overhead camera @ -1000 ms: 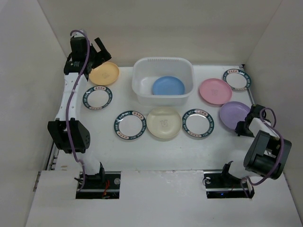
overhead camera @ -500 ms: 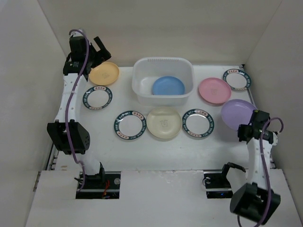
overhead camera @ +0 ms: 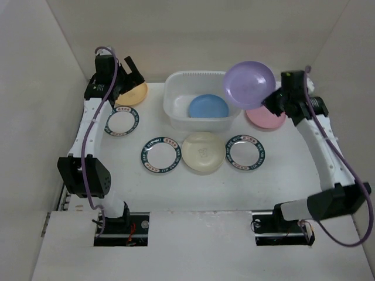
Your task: Place the plates into the plastic bin on the countertop
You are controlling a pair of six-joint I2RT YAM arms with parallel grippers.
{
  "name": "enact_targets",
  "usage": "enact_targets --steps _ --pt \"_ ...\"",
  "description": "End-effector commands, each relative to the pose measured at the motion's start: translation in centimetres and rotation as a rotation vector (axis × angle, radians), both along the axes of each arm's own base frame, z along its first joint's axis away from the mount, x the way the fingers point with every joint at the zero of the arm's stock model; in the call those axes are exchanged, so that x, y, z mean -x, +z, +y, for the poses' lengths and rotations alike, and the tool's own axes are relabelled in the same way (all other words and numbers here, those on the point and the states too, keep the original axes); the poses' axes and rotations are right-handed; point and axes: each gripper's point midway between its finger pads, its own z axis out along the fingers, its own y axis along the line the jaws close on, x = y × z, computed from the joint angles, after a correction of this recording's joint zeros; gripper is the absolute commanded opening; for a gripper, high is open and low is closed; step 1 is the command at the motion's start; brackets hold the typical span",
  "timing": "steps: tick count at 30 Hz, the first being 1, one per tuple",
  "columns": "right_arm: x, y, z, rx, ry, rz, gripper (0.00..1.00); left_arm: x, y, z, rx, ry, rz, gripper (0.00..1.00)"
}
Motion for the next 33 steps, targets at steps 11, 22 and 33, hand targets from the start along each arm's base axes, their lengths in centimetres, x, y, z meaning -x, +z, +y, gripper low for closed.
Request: enact_targets --steps 11,22,33 --pt "-14.5 -4.6 10.2 0.311 0.455 0.032 0.0 10.7 -2.9 4.9 -0.028 0.21 0.078 1.0" --pt "-17.2 -12.0 13.2 0.275 0.534 0.112 0.08 18.8 -9.2 3.9 0.008 0.21 0.182 1.0" --pt "-15.1 -7.5 12.6 0.369 0.53 0.023 0.7 20.8 -15.9 2.1 0.045 0.193 0.315 1.0"
